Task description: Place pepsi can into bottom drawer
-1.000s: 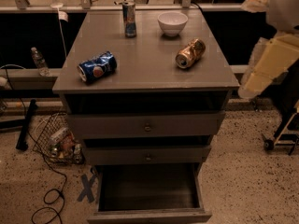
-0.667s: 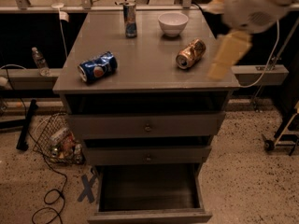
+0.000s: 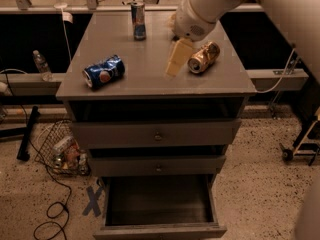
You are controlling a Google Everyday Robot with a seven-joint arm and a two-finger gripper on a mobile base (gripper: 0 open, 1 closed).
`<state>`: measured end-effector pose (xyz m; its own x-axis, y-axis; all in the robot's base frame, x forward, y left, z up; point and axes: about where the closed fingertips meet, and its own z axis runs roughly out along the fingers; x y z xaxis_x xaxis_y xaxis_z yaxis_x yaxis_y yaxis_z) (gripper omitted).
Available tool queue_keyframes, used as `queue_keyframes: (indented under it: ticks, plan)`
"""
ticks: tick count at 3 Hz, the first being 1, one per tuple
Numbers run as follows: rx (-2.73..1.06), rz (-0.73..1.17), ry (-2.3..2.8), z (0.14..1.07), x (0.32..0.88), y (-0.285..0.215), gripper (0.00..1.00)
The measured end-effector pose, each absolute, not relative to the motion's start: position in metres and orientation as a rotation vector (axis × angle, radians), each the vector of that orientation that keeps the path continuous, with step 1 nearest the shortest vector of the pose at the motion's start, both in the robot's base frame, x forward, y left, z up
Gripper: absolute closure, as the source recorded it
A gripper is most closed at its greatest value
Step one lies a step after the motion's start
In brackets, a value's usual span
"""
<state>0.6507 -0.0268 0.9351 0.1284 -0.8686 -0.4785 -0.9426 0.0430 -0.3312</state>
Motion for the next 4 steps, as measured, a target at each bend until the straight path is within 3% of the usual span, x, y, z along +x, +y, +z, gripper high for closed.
queue_keyframes:
  ticks: [2, 4]
  plan:
    - [-1.895, 0.304, 1.624, 0.899, 0.706, 0.047, 0.0]
    - [-2.065, 0.268, 1.499, 0.88, 0.717, 0.1, 0.0]
